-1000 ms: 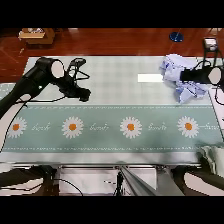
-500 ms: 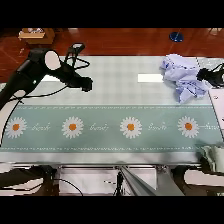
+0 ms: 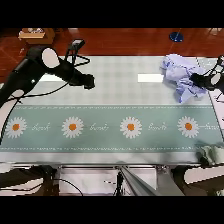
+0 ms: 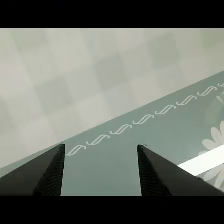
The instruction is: Fold the shirts.
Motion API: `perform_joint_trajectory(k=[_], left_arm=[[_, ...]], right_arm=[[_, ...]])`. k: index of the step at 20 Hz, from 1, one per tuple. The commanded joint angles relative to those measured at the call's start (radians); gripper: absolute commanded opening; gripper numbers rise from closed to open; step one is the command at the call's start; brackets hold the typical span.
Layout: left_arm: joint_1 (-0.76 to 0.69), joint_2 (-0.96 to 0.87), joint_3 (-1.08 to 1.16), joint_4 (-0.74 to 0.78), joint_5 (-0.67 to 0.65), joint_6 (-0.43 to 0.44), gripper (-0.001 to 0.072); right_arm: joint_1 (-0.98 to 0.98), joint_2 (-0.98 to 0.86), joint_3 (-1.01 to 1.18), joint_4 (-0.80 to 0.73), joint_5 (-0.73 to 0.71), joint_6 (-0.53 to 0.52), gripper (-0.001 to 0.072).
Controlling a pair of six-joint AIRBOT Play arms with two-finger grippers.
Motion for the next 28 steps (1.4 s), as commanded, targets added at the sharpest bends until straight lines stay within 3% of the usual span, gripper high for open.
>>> perform_joint_trajectory(k=[1,6,10,16,19,25,28], left_arm=[[0.005,0.011,0.033,-0.001,0.019,0.003,0.0544],[0.035,0.082,0.246,0.000,-0.002,0.003,0.0543],[0.041,0.189,0.481,0.000,-0.007,0.003,0.0543],[0.041,0.438,0.625,-0.001,-0.023,-0.009,0.0543],[0.041,0.548,0.625,0.000,-0.104,-0.016,0.0543],[0.041,0.603,0.623,0.000,-0.357,-0.052,0.0543],[0.041,0.598,0.594,0.000,-0.382,-0.061,0.0543]], right_arm=[[0.000,-0.002,0.018,0.173,0.014,-0.068,0.0021],[0.000,0.250,0.151,0.312,0.149,-0.414,0.0021],[0.000,0.523,0.298,0.483,0.245,-0.549,0.0021],[0.000,0.849,0.406,0.668,0.295,-0.555,0.0021],[0.000,0.943,0.419,0.735,0.359,-0.545,0.0020],[0.000,0.906,0.418,0.764,0.754,-0.445,0.0021],[0.094,0.806,0.417,0.734,0.936,-0.425,0.0021]])
